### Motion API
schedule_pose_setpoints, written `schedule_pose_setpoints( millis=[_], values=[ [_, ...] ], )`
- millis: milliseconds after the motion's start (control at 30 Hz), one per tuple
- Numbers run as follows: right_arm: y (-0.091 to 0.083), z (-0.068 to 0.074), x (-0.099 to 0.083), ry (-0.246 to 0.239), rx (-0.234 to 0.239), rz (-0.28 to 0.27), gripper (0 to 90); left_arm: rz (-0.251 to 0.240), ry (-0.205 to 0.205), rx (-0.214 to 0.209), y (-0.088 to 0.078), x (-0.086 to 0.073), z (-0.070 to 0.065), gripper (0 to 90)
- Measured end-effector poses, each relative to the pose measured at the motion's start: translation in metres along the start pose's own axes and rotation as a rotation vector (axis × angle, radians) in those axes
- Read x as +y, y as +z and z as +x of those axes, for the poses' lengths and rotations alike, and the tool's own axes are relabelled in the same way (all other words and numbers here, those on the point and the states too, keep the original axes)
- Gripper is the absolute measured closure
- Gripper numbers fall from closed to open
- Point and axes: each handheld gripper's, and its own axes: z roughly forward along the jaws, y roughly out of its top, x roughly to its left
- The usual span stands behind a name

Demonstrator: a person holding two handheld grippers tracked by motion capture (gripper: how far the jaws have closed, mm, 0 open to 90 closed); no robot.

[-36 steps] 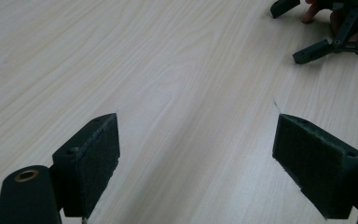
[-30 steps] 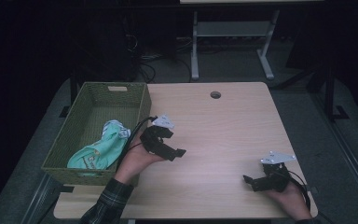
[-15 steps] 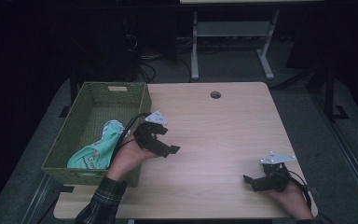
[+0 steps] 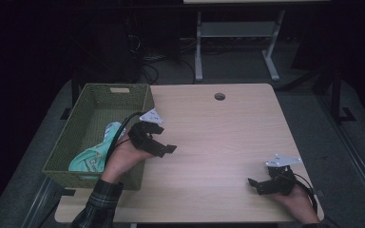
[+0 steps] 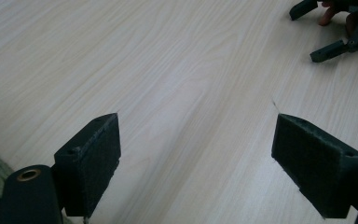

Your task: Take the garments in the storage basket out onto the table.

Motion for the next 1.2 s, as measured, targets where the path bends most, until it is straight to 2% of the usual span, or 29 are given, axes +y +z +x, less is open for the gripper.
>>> schedule_pose_setpoints(
  millis=[233,467,533,967,1167,1200],
  values=[
    [0.0,0.0,0.0,0.001,0.0,0.001,1.4,0.016,0.004,0.017,-0.006,-0.004,0.006,15.1],
    [0.0,0.0,0.0,0.002,0.0,0.001,1.4,-0.002,-0.028,0.034,-0.017,-0.008,0.012,15.1],
    [0.0,0.0,0.0,0.001,0.0,0.001,1.4,0.002,-0.024,0.042,-0.019,-0.009,0.015,15.1],
    [0.0,0.0,0.0,0.002,0.001,0.0,1.4,-0.01,-0.057,0.092,-0.04,-0.018,0.027,15.1],
    [0.0,0.0,0.0,0.002,0.002,0.001,1.4,-0.012,-0.069,0.101,-0.047,-0.023,0.032,17.3],
    [0.0,0.0,0.0,0.002,0.003,0.001,1.4,-0.014,-0.081,0.106,-0.049,-0.024,0.034,17.3]
  ],
)
